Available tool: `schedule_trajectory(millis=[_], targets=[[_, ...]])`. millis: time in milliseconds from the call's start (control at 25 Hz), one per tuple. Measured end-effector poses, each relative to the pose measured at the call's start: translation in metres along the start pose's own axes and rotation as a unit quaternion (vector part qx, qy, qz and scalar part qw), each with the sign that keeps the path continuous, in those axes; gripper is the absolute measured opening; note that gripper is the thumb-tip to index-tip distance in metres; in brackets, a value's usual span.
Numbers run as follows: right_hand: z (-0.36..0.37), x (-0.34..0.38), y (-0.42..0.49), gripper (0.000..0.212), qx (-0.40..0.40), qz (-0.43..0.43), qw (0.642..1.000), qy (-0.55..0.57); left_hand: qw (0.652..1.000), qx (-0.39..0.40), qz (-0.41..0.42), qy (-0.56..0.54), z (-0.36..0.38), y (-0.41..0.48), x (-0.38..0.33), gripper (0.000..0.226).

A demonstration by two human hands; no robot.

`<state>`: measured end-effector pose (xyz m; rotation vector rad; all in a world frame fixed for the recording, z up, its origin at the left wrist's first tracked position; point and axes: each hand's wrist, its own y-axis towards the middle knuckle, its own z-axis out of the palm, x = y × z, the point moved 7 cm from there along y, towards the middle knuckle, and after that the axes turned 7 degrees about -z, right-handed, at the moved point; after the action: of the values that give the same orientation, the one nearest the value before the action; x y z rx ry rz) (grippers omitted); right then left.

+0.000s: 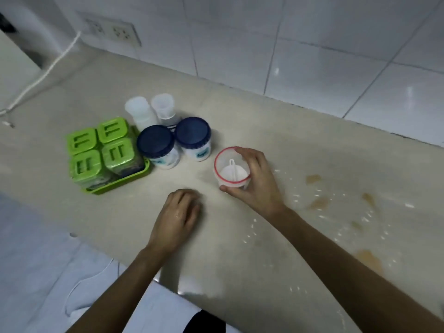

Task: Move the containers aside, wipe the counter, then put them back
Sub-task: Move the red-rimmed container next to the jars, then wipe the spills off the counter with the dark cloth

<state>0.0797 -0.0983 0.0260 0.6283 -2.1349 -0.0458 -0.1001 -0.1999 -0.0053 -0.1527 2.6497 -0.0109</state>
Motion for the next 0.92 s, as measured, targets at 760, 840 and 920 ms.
schedule_trajectory(millis=[760,840,920], targets=[[0.040,0.027,-0.123,0.071,0.031,0.109,0.991,-0.063,0.988,0.075,0.082,-0.104,0.020,-0.073,-0.008,0.027],[0.007,0.019,-0.169,0.067,-0.011,0.142,0.984,-0.106,0.980,0.101,0.130,-0.111,0.038,-0.078,-0.049,0.029],[-0.024,0.006,-0.209,0.066,-0.060,0.188,0.971,-0.132,0.968,0.134,0.184,-0.103,0.059,-0.087,-0.094,0.030]])
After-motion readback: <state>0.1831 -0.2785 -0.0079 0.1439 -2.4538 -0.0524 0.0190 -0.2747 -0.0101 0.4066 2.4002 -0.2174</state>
